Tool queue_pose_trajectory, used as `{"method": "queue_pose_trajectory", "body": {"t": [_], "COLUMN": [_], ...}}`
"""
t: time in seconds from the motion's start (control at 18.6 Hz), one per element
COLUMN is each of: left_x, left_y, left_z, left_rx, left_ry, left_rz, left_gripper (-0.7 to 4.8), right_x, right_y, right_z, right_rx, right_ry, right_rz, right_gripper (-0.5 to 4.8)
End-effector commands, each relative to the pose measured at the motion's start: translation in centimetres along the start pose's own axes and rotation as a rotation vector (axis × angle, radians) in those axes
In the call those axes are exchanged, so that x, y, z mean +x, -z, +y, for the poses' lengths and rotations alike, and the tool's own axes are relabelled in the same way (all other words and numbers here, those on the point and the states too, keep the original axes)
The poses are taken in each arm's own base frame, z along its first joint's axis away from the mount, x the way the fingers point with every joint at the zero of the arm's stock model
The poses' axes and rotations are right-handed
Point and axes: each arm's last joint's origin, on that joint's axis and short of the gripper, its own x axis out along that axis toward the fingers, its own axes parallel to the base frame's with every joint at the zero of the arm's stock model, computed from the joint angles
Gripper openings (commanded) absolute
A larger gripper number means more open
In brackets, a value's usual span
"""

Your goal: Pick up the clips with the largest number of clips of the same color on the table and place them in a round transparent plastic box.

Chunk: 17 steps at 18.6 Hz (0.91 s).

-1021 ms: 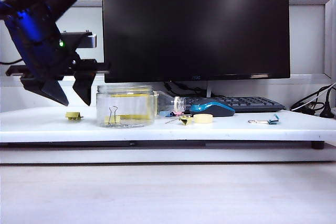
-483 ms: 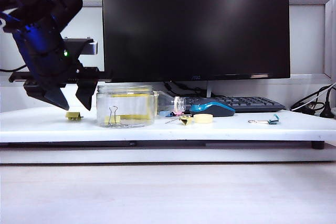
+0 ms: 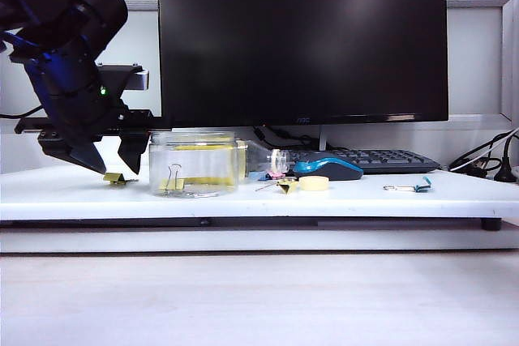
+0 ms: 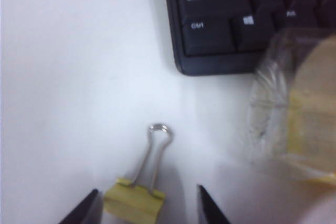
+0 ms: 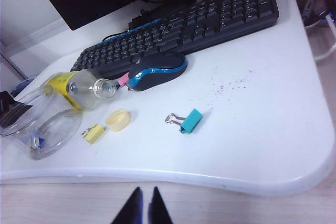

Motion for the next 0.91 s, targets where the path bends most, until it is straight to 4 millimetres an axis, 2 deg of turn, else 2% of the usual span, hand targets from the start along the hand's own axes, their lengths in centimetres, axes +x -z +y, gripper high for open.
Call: {"method": "queue_pose_trajectory", "body": {"t": [0.05, 0.11, 0.16, 0.21, 0.38, 0.48, 0.91], "left_x": [0.37, 0.39, 0.41, 0.41, 0.42, 0.42, 0.41], "left_y": [0.41, 0.4, 0.4, 0.4, 0.38, 0.38, 0.28], "left_z": [0.01, 0.0, 0.0, 0.0, -0.02, -0.02, -0.09], "left_rx": [0.01, 0.009, 0.009, 0.009, 0.009, 0.009, 0.006], "left_ry": [-0.007, -0.007, -0.007, -0.006, -0.003, -0.002, 0.018], "left_rz": [0.019, 0.017, 0.016, 0.016, 0.014, 0.014, 0.008], "left_gripper": [2.38, 2.28, 1.54, 1.07, 1.04, 0.81, 0.84], "right_x": [-0.05, -0.05, -0.05, -0.05, -0.05, -0.05, -0.05], "right_y": [-0.22, -0.22, -0.22, -0.22, -0.22, -0.22, -0.22], "right_z": [0.12, 0.12, 0.12, 0.11, 0.11, 0.11, 0.11], "right_rx": [-0.01, -0.01, -0.01, -0.01, -0.01, -0.01, -0.014], "right_ry": [-0.007, -0.007, -0.007, -0.007, -0.006, -0.006, -0.007], "right_rz": [-0.014, -0.014, -0.014, -0.014, -0.015, -0.015, -0.014], "right_gripper": [0.3, 0.3, 0.3, 0.3, 0.3, 0.3, 0.3]}}
